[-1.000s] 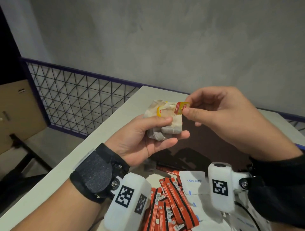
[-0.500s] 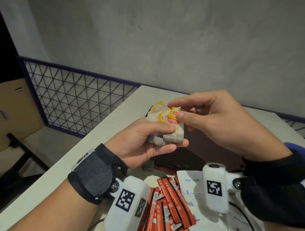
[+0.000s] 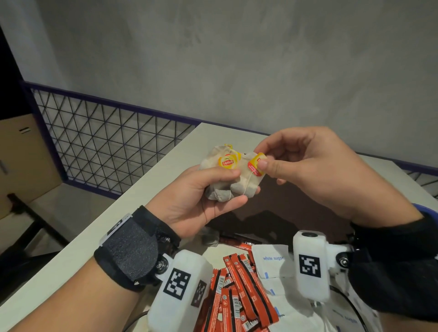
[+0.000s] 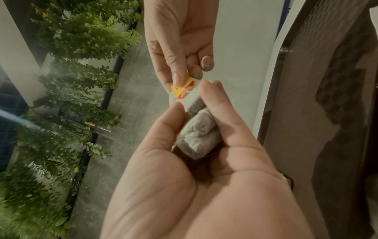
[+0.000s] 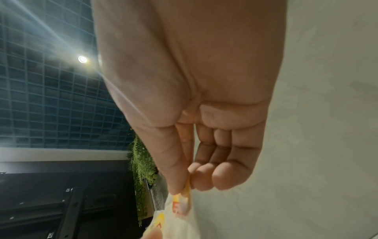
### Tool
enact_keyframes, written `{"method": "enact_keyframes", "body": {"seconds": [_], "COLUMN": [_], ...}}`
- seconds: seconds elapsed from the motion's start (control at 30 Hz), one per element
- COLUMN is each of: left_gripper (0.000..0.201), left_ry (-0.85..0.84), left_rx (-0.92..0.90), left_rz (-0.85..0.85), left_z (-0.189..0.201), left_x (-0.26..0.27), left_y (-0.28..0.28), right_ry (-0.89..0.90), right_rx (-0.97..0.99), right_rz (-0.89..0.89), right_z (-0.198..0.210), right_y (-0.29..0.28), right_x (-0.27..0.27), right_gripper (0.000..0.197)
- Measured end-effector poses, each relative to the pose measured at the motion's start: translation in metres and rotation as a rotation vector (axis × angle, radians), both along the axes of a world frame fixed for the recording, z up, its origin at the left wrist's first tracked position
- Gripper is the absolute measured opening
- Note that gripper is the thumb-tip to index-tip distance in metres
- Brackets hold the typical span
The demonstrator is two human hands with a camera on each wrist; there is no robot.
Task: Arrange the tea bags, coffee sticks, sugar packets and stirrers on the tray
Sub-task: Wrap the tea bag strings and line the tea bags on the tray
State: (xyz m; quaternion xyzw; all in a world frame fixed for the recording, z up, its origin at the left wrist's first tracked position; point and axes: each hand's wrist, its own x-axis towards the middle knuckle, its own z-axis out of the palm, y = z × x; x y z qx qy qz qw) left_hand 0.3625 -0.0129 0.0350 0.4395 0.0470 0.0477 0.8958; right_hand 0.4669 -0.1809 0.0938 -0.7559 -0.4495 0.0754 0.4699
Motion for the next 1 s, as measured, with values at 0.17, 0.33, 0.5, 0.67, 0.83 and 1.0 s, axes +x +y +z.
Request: {"method": "enact_keyframes", "body": {"seconds": [0.17,0.33,0.5,0.67,0.83,1.0], "left_gripper": [0.046,0.047,0.043,0.040,0.039,0.036], "left_ry": [0.017,0.013,0.027,0.028,0.028,0.037], "left_rx": [-0.001,0.041,0.073,0.082,0.059,0.045], "left_rz": [0.021,-0.012,-0.016,-0.008,0.020,0.034], "left_z": [-0.0015,-0.0006,-0.0007,0.0002,0.0013,0.0001], "left_x": [0.0011,-0.0011,-0.0015,-0.0013,-0.0018,-0.0015], "left_y": [0.0008,-0.0010,-0.0018,-0.0033,-0.0035,-0.0039], "right_ry": [0.042,0.026,0.031,0.021,0.030,0.034], "right_rx": [0.012,0.005,0.015,0.023,0.055,0.064], "right_rz": [-0.004,-0.013,0.024,0.038,0.034,0.044], "right_z": [0.0009,0.0003,0.0012,0.0012,0.0035,0.0031], "right_y": [0.0003,-0.0005,-0.0009,-0.0001,-0.0024,-0.0012], "right_x": [-0.0012,0.0003,-0.0015,-0.0032,-0.0024,-0.0027], "right_gripper": [0.010,0.008,0.007,0.008,0.010,0.009]}}
